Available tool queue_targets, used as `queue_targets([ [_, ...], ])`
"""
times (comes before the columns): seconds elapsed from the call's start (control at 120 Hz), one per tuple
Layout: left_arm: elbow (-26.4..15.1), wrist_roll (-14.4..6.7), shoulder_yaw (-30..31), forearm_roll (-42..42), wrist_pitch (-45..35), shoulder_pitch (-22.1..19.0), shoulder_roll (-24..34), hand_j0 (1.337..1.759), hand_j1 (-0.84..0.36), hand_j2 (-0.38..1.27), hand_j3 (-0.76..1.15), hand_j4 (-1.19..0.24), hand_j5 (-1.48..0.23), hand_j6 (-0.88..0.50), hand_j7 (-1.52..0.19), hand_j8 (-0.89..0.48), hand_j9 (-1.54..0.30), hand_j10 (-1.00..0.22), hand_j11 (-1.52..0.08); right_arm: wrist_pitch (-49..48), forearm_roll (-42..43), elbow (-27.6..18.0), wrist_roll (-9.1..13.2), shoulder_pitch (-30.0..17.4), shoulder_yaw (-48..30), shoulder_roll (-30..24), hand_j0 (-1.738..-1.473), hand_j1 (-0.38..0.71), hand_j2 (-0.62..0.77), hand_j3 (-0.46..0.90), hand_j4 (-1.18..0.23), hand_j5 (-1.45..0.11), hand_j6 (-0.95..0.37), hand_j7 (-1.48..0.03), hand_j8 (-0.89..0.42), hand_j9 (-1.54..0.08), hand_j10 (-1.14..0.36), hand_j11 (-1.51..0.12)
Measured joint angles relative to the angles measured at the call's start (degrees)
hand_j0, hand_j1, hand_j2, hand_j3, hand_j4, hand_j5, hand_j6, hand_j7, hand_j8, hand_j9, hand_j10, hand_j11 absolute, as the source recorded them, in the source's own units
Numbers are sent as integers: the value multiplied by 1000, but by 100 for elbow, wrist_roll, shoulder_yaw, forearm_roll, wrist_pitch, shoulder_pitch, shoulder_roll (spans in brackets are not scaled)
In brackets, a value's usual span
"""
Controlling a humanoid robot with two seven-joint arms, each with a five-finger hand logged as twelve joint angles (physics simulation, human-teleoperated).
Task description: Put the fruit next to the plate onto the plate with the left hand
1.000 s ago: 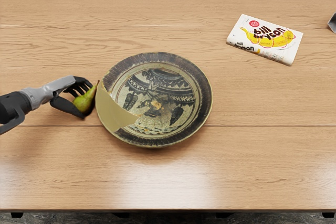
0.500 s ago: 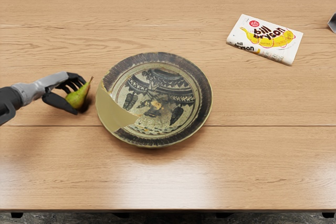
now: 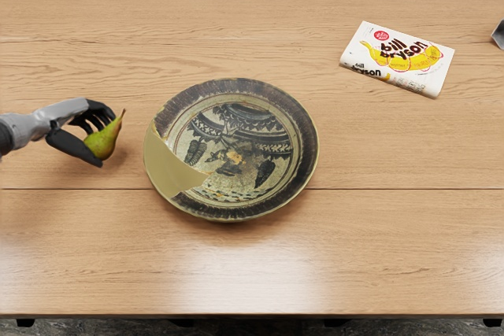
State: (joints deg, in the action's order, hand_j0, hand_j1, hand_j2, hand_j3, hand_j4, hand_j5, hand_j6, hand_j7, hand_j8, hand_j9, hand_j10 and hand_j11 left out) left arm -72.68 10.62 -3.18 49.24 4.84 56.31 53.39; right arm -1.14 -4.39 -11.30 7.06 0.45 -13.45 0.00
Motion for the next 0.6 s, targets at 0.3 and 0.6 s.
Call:
queue_targets([
  [0.3, -468, -3, -9, -418, 535, 366, 555, 1654, -177, 267, 0, -513, -862, -490, -863, -500, -860, -660, -861, 0, 0, -4, 5, 5, 3, 0, -1658, -317, -5, 0, -27, -35, -26, -35, -26, -35, -26, -35],
  [0.6, -564, -11, -10, -920, 1412, 896, 673, 1655, -215, 354, 0, -527, -883, -496, -877, -483, -873, -658, -873, -1, 0, -7, 13, 7, 8, 0, -1658, -317, -5, 0, -27, -35, -26, -35, -26, -35, -27, -35],
])
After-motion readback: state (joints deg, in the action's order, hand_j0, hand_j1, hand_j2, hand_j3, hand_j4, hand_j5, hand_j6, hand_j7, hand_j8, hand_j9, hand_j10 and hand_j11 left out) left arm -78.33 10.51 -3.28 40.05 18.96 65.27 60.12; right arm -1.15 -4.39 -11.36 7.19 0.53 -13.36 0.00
